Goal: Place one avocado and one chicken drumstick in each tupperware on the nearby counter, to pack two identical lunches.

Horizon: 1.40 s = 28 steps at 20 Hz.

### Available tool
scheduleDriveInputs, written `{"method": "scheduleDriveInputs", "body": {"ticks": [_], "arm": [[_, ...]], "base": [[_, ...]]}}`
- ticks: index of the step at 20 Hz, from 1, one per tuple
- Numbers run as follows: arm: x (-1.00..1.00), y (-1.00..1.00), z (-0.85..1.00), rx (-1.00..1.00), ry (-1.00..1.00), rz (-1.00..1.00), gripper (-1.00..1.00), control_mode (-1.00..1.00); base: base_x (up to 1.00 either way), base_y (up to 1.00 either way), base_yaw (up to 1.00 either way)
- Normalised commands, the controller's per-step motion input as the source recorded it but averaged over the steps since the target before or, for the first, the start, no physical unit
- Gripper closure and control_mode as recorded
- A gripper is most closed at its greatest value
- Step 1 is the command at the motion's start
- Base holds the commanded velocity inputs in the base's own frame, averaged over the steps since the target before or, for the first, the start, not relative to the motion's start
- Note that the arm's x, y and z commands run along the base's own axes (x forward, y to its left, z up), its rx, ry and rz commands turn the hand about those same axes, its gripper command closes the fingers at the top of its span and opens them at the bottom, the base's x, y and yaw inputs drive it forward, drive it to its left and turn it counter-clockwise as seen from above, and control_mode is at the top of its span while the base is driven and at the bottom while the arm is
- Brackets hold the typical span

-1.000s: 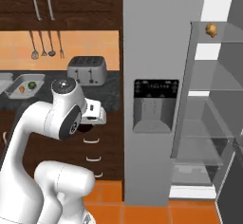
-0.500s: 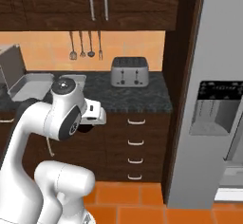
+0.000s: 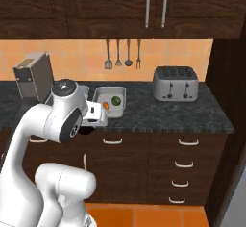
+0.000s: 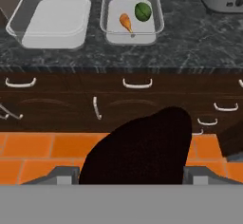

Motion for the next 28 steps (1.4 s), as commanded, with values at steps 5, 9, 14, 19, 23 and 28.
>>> {"method": "scheduleDriveInputs", "body": {"ticks": [5, 9, 14, 19, 23, 28], "arm": [[0.00, 0.00, 0.00, 0.00, 0.00, 0.00, 1.00, 1.00], [0.00, 0.00, 0.00, 0.00, 0.00, 0.00, 1.00, 1.00], [0.44, 0.25, -0.21, 0.00, 0.05, 0.02, 1.00, -1.00], [0.92, 0.59, -0.51, 0.00, 0.06, 0.02, 1.00, -1.00], [1.00, 0.17, -0.28, 0.00, 0.19, 0.00, 1.00, -1.00], [1.00, 0.00, -0.07, 0.00, 0.23, 0.00, 1.00, -1.00]], "base": [[0.55, 0.90, 0.00], [0.63, 0.39, 0.00], [0.10, 0.03, 0.00], [0.00, 0.00, 0.00], [0.00, 0.00, 0.00], [0.00, 0.00, 0.00]]}}
